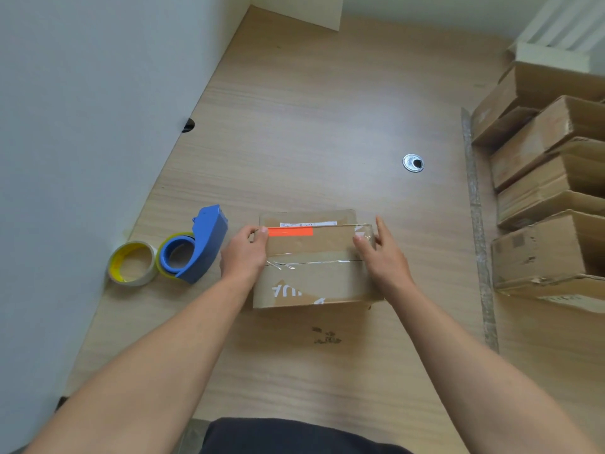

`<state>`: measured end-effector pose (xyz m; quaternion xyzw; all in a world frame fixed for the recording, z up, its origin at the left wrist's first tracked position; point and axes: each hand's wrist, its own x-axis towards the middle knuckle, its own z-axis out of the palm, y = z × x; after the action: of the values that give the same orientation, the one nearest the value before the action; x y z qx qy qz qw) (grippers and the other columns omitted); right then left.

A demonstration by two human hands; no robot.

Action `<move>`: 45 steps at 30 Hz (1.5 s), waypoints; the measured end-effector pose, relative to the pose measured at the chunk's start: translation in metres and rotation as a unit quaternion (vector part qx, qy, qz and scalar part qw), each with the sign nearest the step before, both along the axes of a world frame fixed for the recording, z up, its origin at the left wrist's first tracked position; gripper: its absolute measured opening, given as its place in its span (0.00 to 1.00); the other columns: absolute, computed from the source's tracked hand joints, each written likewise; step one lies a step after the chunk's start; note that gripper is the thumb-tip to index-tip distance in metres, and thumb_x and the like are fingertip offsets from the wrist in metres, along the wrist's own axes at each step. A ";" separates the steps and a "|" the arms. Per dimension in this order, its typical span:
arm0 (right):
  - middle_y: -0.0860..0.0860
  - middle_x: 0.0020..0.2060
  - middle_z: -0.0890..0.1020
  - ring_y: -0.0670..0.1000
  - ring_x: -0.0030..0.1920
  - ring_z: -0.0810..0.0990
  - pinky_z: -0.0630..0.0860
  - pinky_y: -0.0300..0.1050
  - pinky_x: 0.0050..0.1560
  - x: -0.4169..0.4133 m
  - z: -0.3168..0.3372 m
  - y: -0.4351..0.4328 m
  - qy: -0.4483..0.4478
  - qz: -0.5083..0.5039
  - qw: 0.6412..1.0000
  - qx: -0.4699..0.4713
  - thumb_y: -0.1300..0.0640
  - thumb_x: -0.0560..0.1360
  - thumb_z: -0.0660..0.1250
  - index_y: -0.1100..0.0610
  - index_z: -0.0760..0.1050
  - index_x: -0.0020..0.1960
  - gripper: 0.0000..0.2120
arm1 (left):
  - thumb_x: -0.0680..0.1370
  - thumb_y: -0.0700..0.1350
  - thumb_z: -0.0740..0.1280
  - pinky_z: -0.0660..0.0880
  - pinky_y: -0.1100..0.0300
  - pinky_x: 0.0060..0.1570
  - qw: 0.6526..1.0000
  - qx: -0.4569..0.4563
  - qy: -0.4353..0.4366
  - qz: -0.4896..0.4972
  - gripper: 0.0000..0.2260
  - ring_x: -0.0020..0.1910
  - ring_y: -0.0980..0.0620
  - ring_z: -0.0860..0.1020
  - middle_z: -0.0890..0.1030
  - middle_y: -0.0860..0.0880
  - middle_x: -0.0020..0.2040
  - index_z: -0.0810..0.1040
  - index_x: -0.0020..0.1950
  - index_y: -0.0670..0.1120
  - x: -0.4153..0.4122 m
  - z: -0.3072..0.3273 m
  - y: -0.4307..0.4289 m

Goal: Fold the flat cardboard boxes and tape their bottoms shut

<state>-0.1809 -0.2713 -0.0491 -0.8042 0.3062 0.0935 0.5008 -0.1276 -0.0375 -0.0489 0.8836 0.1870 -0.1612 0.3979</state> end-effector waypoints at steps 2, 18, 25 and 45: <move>0.49 0.76 0.66 0.52 0.75 0.65 0.63 0.47 0.70 -0.017 0.002 0.006 0.014 0.002 0.999 -0.048 0.42 0.77 0.68 0.45 0.52 0.81 0.39 | 0.79 0.61 0.63 0.67 0.53 0.62 0.999 -0.044 -0.003 0.000 0.28 0.67 0.47 0.72 0.77 0.48 0.66 0.68 0.75 0.50 -0.010 -0.001 0.003; 0.40 0.62 0.73 0.44 0.62 0.72 0.66 0.38 0.61 -0.042 -0.006 0.023 -0.041 -0.075 0.996 0.026 0.53 0.79 0.68 0.46 0.63 0.77 0.29 | 0.80 0.49 0.66 0.69 0.59 0.40 0.996 -0.070 -0.059 -0.020 0.05 0.48 0.48 0.77 0.80 0.51 0.45 0.77 0.51 0.49 -0.034 -0.009 0.001; 0.44 0.74 0.67 0.49 0.74 0.65 0.64 0.42 0.66 -0.047 -0.001 0.020 0.012 -0.021 0.998 0.062 0.44 0.77 0.69 0.42 0.47 0.81 0.41 | 0.75 0.57 0.70 0.72 0.51 0.60 0.995 -0.068 0.014 -0.075 0.30 0.66 0.46 0.74 0.76 0.51 0.64 0.66 0.73 0.48 -0.040 -0.013 0.001; 0.49 0.66 0.76 0.48 0.65 0.76 0.73 0.46 0.64 -0.089 -0.017 0.001 -0.059 -0.114 0.984 0.127 0.52 0.77 0.71 0.50 0.67 0.75 0.29 | 0.79 0.54 0.68 0.75 0.51 0.62 0.988 -0.140 -0.031 -0.053 0.17 0.57 0.54 0.80 0.83 0.56 0.56 0.77 0.68 0.54 -0.049 -0.012 0.039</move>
<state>-0.2696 -0.2708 -0.0665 -0.6977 0.3514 0.0264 0.6237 -0.1770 0.0011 -0.0614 0.8322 0.1031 -0.1788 0.5146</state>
